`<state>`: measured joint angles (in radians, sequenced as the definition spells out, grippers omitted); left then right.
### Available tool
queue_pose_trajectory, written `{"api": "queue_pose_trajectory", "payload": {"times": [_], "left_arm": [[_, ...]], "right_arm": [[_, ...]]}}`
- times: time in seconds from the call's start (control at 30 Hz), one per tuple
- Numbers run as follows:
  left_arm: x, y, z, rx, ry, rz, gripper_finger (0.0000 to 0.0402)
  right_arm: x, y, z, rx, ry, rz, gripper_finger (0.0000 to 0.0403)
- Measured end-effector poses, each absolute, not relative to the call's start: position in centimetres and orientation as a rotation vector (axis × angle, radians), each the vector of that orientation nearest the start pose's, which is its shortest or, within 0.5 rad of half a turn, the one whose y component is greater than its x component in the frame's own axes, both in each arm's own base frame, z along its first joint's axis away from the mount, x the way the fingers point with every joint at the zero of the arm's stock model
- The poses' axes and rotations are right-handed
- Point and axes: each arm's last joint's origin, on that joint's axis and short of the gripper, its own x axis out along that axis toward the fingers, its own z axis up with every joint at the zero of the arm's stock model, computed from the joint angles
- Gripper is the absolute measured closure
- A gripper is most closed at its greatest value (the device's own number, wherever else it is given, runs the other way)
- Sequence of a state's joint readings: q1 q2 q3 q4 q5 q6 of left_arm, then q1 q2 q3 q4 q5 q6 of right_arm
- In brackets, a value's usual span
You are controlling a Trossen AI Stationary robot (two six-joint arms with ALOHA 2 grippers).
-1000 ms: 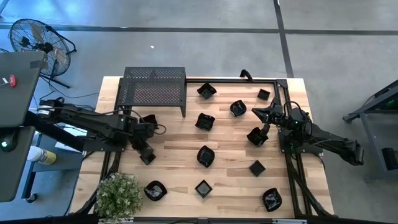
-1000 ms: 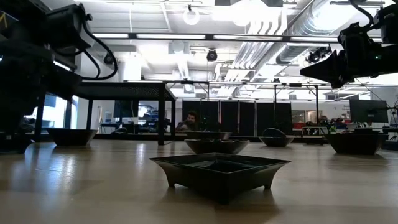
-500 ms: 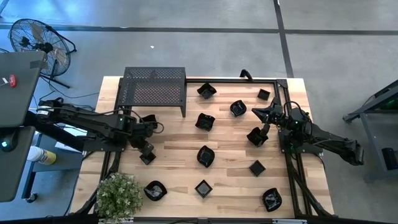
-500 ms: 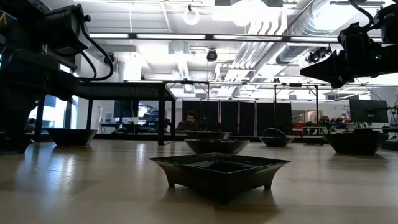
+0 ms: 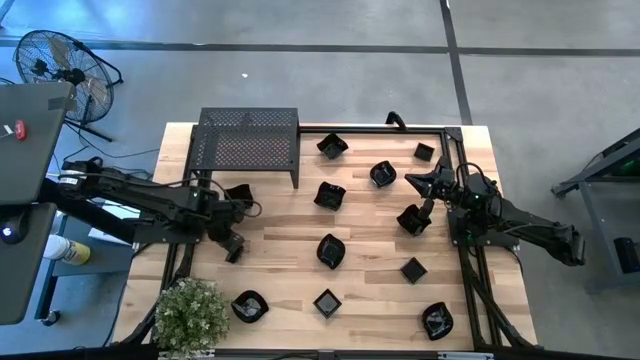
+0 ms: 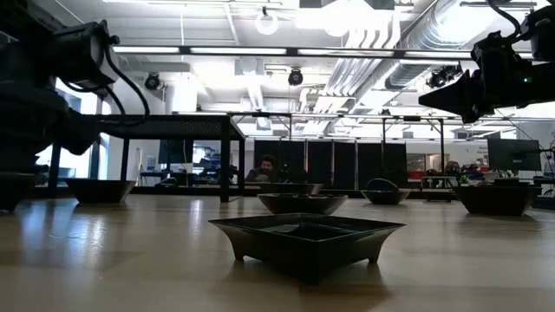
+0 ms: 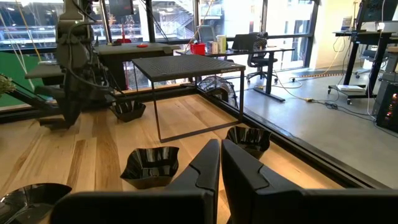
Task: Pick & Place Mini shaped plates
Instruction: Put the square plate on the shelf
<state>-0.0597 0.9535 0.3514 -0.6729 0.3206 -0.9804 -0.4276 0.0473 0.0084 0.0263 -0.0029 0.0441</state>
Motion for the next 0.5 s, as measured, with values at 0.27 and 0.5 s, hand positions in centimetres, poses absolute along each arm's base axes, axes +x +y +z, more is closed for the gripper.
{"api": "queue_pose_trajectory", "payload": {"times": [0.27,0.5], "left_arm": [[13.45,-1.86,14.66,-1.069,1.341,0.301,0.0383],[13.45,-1.96,14.72,-1.160,1.357,0.329,0.0292]], "right_arm": [[9.11,-4.14,16.52,0.046,0.003,-0.425,0.0391],[9.11,-4.15,16.53,0.046,0.003,-0.425,0.0391]]}}
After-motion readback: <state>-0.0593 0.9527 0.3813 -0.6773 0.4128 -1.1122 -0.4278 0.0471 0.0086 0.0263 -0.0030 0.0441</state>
